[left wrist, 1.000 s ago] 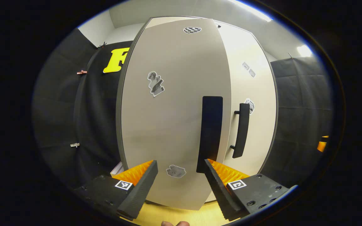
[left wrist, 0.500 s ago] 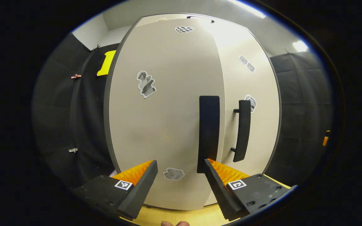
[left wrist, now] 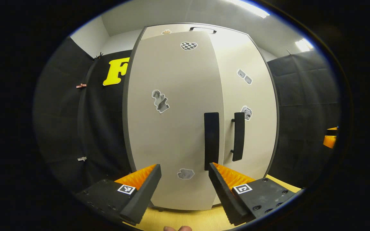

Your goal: Grasp the bottle in the cabinet with the left hand and place it on the coaster, then close the right door with the right hand and the left door with the left hand.

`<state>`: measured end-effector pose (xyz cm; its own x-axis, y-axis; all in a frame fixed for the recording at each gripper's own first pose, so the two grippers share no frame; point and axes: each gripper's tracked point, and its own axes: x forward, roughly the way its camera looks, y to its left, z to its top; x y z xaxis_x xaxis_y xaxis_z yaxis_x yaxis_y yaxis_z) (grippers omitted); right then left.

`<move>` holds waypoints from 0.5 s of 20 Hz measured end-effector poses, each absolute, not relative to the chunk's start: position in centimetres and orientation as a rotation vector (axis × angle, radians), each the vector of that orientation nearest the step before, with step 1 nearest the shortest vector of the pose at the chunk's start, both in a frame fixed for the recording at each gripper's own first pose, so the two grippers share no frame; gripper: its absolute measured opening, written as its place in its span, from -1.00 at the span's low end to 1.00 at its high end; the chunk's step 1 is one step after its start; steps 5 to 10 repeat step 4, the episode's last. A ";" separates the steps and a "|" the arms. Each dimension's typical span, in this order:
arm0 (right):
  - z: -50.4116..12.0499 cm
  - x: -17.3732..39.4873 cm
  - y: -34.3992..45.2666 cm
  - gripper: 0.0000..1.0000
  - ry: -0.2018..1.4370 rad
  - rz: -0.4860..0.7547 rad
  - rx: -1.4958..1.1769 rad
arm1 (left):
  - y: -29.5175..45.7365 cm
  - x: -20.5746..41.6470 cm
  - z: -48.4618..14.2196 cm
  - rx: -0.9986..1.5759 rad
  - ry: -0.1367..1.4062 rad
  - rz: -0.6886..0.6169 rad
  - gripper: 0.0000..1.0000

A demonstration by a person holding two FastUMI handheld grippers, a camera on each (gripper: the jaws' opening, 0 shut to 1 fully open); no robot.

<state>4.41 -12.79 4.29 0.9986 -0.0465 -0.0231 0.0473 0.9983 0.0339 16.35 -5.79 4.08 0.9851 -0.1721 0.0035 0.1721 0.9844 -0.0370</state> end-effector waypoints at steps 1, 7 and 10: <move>4.6 4.5 -12.3 0.94 0.018 -0.042 0.035 | -5.4 15.6 3.9 -0.046 0.007 -0.174 0.91; 5.2 4.6 -10.9 0.94 0.005 -0.029 0.034 | -4.1 13.7 3.8 -0.066 0.015 -0.178 0.90; 5.2 4.6 -10.9 0.94 0.005 -0.029 0.034 | -4.1 13.7 3.8 -0.066 0.015 -0.178 0.90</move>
